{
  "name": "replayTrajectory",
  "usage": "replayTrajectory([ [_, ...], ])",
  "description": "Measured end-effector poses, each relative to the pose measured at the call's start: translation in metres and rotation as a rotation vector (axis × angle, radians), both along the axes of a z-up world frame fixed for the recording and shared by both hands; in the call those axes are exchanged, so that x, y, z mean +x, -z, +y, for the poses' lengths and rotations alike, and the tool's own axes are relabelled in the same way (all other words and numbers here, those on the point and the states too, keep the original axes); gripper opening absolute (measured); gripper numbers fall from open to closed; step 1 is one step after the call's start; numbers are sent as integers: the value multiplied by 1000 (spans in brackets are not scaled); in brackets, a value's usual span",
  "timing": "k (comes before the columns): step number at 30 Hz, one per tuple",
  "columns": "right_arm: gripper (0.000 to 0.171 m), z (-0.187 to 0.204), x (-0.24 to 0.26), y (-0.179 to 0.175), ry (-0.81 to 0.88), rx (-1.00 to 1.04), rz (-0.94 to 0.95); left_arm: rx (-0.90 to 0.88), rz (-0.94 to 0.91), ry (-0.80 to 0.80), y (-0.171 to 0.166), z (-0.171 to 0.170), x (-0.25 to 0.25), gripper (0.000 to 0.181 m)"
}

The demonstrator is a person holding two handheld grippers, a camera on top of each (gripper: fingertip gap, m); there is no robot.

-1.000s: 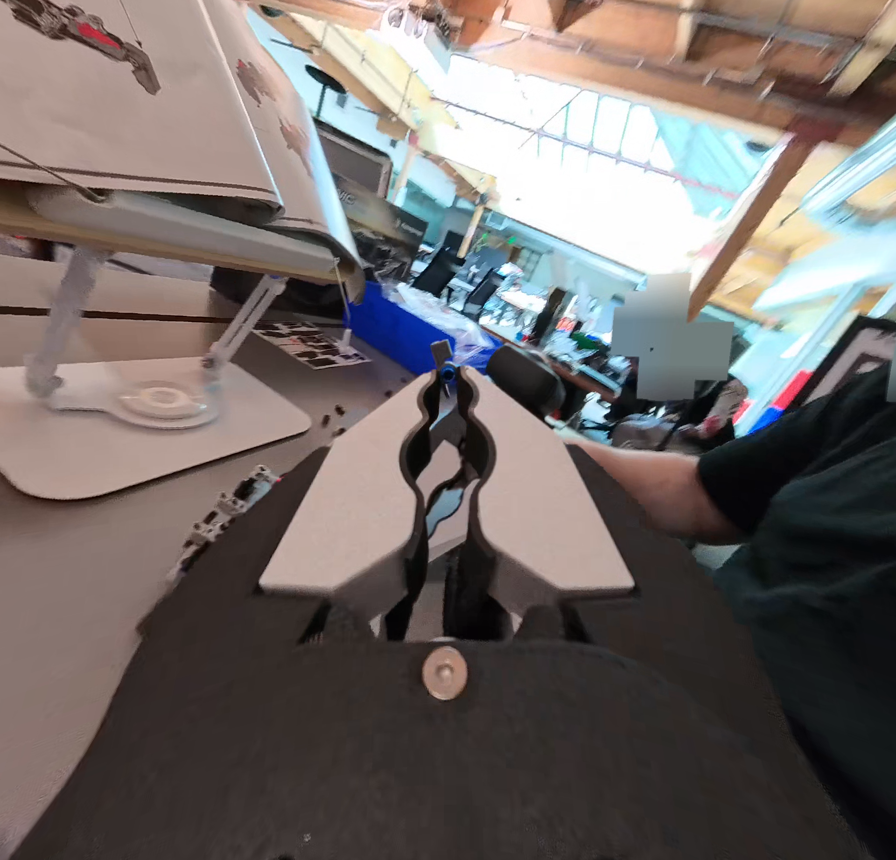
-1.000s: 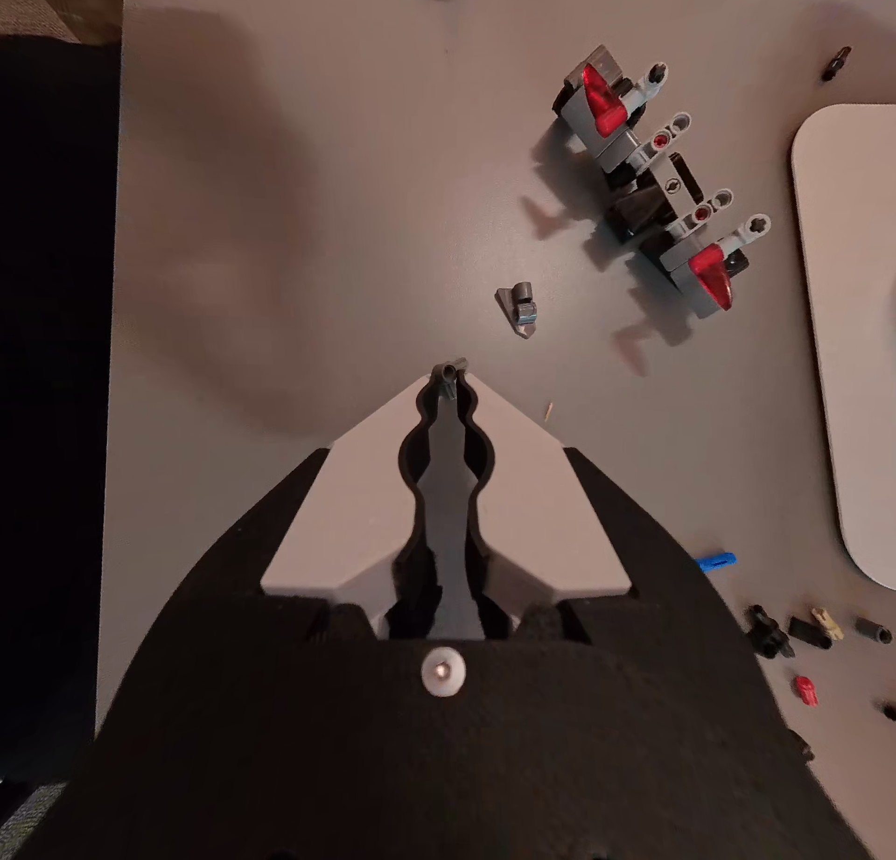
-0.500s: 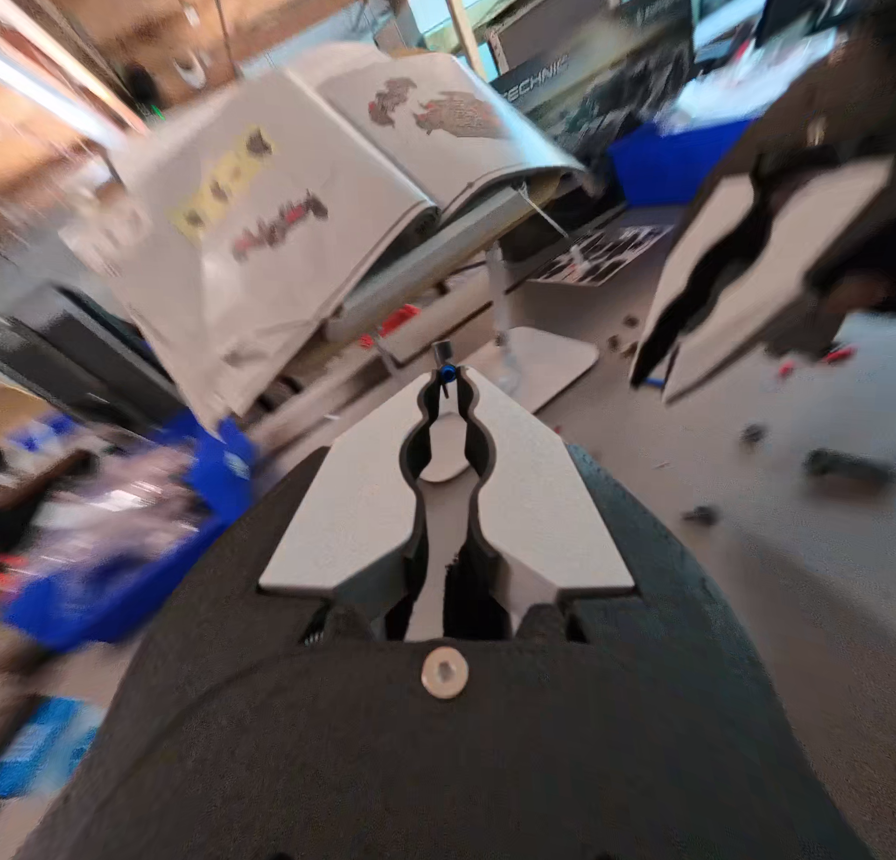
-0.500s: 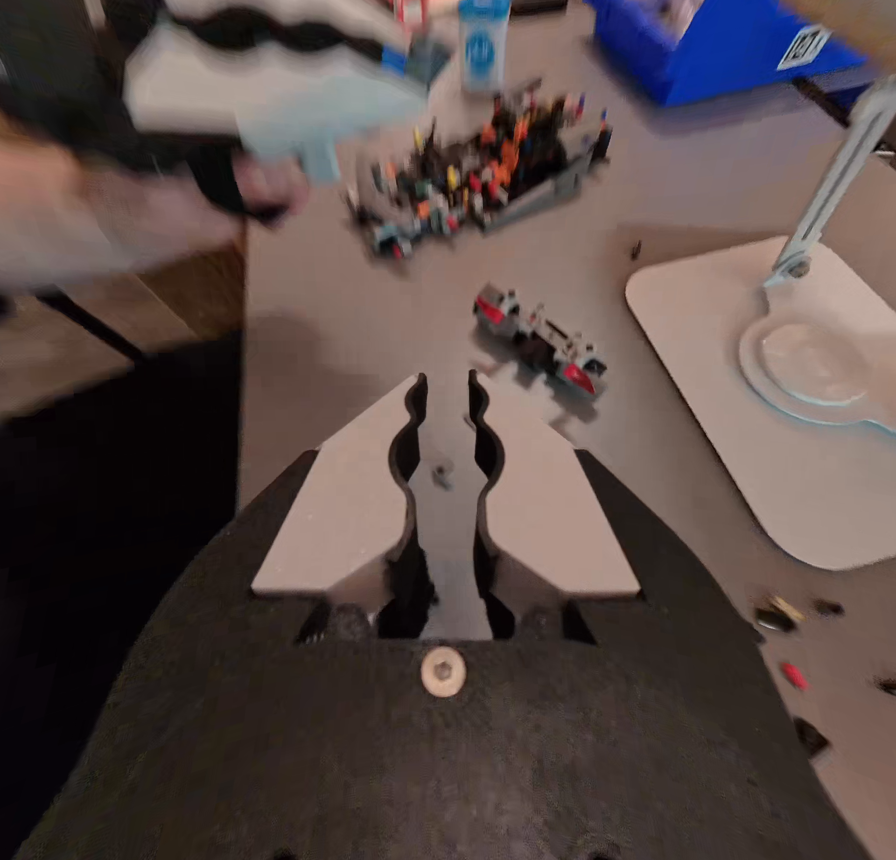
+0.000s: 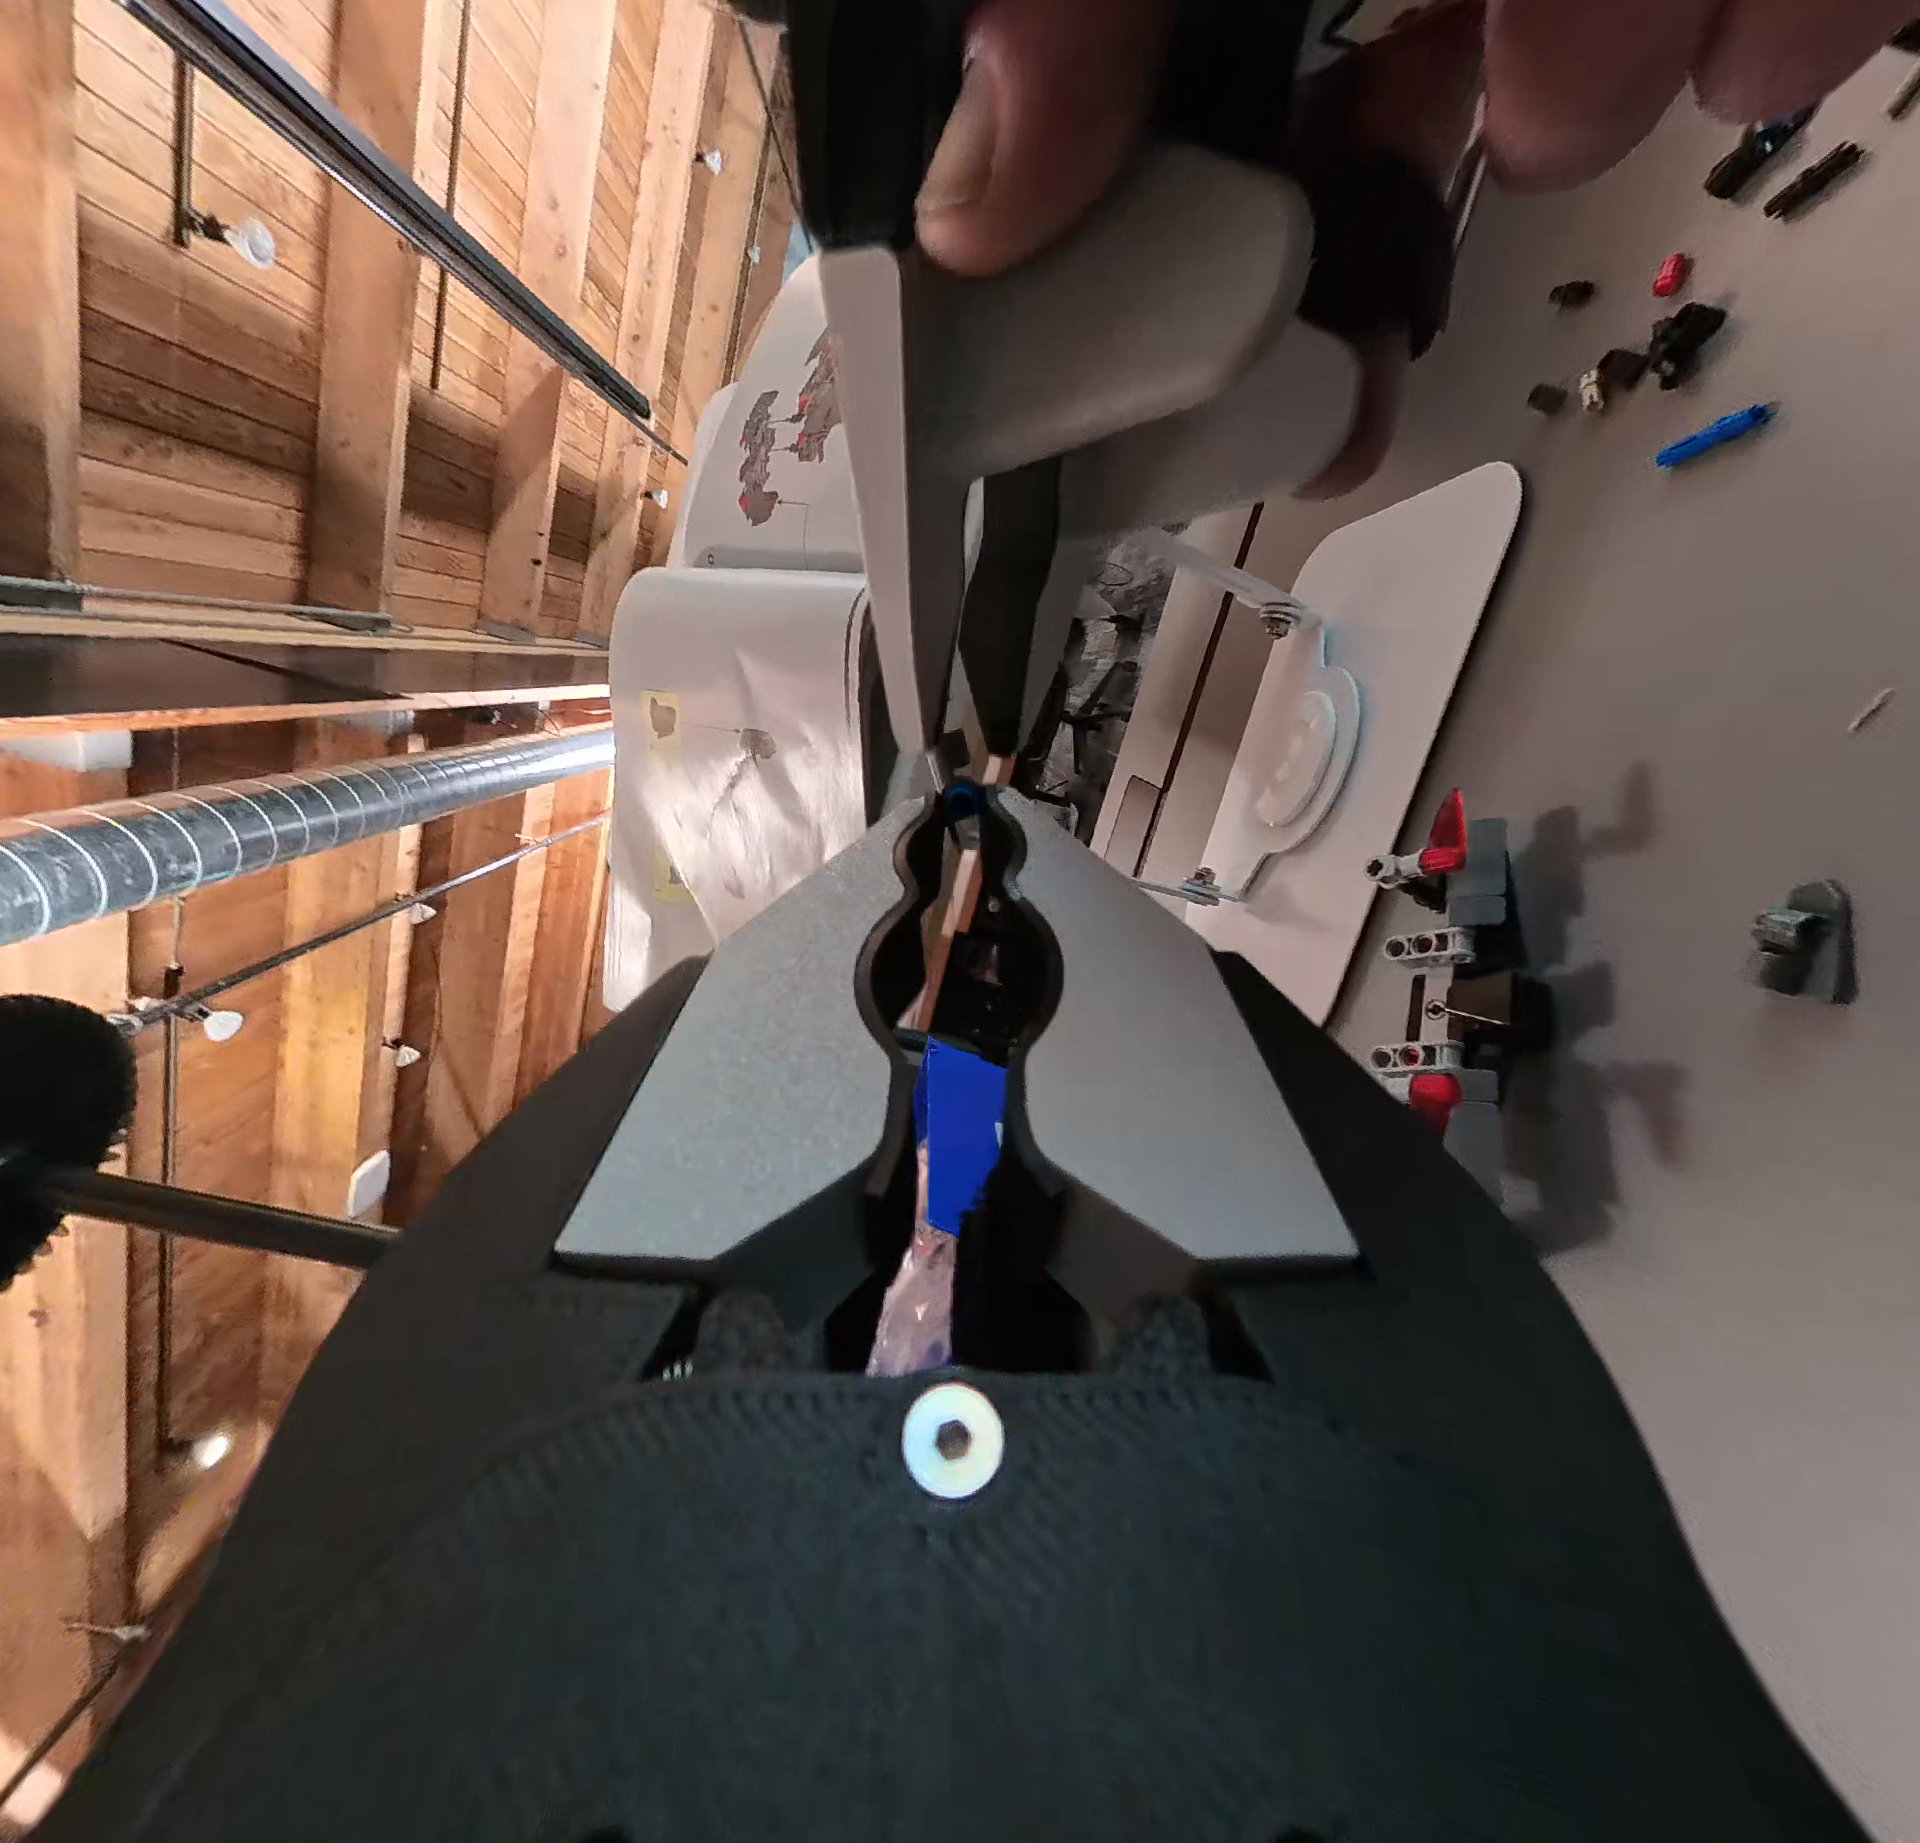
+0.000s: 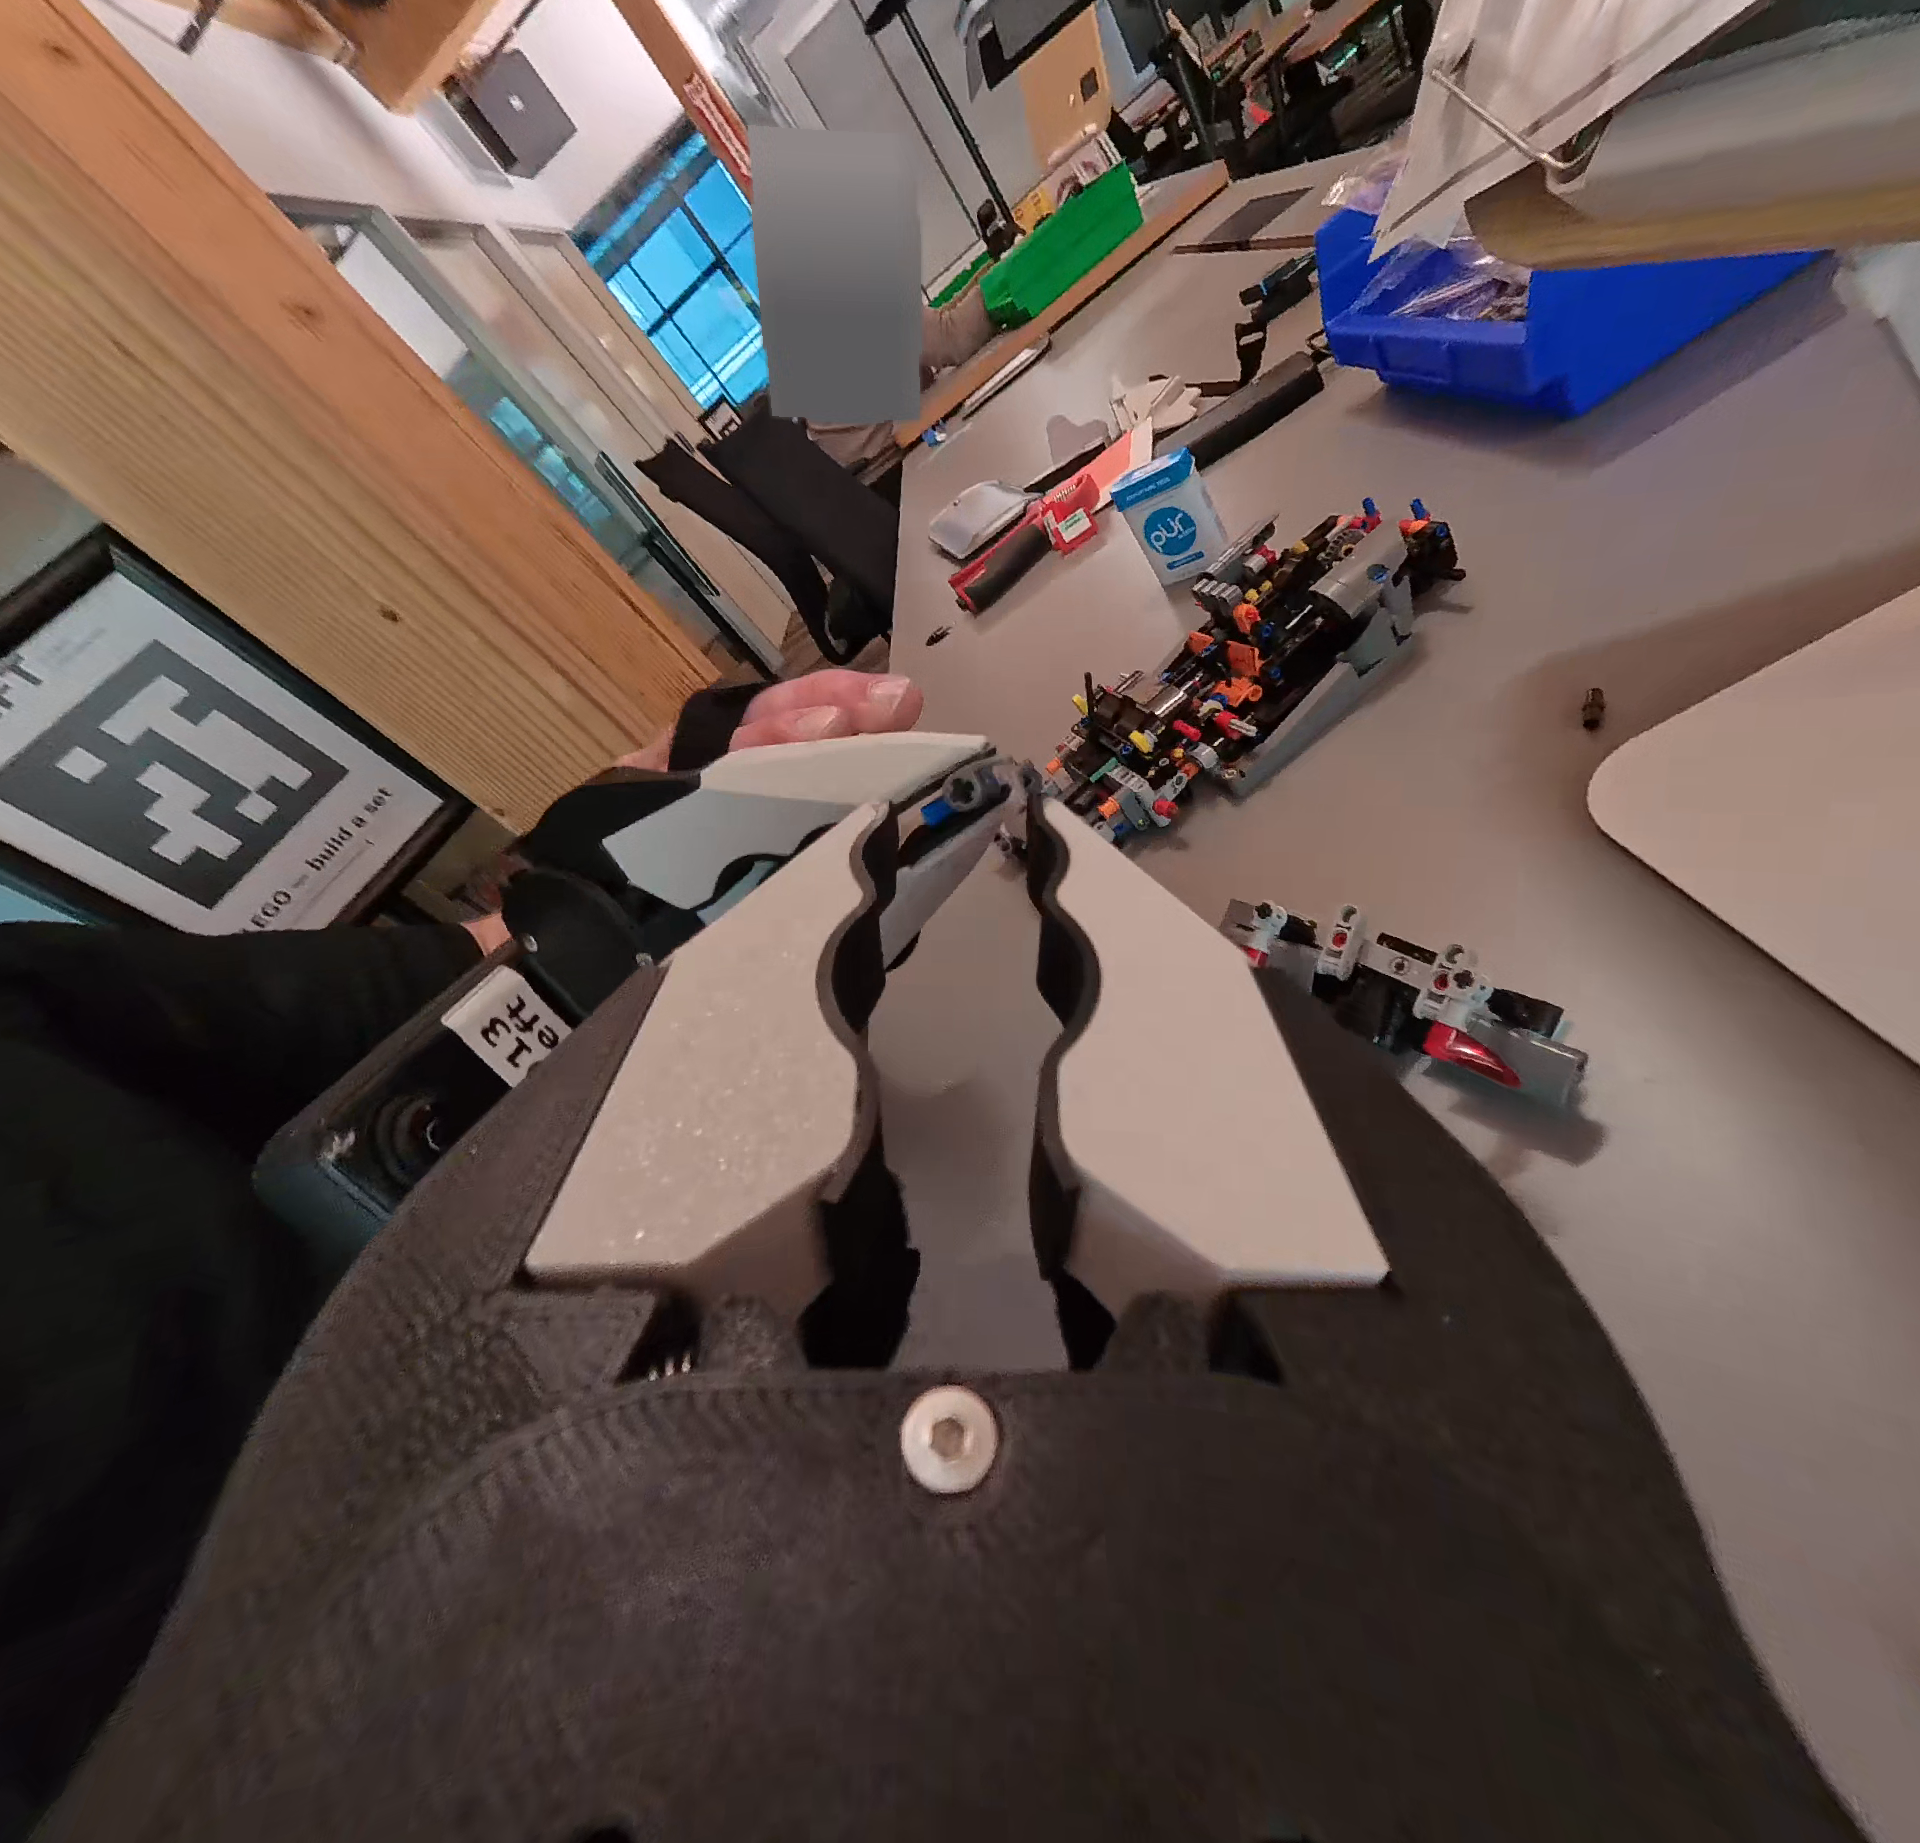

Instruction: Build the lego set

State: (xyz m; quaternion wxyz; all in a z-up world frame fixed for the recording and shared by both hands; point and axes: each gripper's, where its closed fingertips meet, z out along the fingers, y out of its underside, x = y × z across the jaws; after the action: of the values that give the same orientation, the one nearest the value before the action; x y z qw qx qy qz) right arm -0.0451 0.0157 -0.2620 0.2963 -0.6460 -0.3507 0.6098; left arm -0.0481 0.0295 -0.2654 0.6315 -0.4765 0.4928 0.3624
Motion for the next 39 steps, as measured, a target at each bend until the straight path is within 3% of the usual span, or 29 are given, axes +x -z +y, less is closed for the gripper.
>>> replayTrajectory([
  [4, 10, 4, -3, -1, 5, -40, 43, 19, 33, 14, 1, 0, 8, 4],
  [10, 7, 12, -2, 1, 18, -43, 64, 9, 25, 10, 4, 7, 9, 5],
  [19, 4, 14, 10, -12, -43, 19, 93, -197, -206, 72, -3, -3, 10, 26],
  [31, 4, -18, 23, -26, -403, 233, -51, -913, -1084, 562, -35, -29, 21, 15],
  [34, 4, -20, 23, -28, -458, 273, -91, -1071, -1160, 639, -32, -36, 30, 13],
  [39, 4, -29, 24, -30, -550, 316, -120, -1155, -1172, 658, -24, -39, 39, 10],
])
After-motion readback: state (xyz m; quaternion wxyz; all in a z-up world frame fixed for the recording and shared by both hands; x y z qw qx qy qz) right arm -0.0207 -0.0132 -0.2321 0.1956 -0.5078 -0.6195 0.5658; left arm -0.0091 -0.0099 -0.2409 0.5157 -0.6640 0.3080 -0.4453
